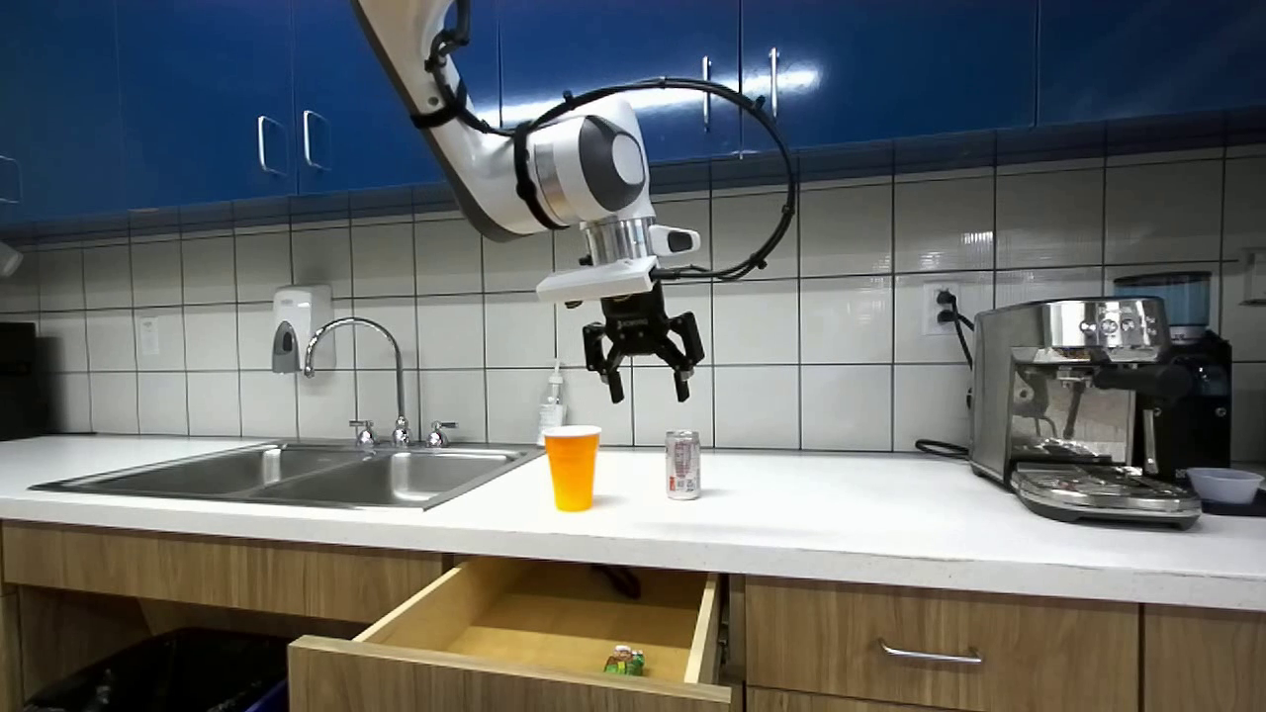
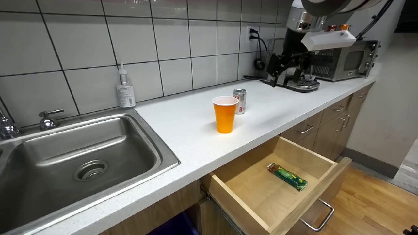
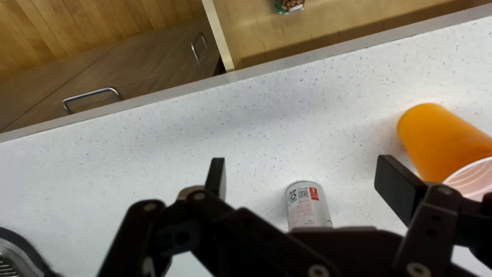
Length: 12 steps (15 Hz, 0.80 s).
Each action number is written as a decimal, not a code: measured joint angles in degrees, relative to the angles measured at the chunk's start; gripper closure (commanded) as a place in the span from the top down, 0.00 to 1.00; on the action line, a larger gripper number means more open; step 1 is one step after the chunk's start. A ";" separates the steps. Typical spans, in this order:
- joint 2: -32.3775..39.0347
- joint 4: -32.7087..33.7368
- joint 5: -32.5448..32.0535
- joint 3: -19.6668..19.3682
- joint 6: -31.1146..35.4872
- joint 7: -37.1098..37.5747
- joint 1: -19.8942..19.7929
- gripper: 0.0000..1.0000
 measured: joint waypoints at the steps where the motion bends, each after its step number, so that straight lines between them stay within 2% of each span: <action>1: 1.11 1.31 0.00 -0.18 0.00 0.00 -0.06 1.00; 12: 12.45 15.63 1.14 -0.86 -1.14 -0.86 -1.55 1.00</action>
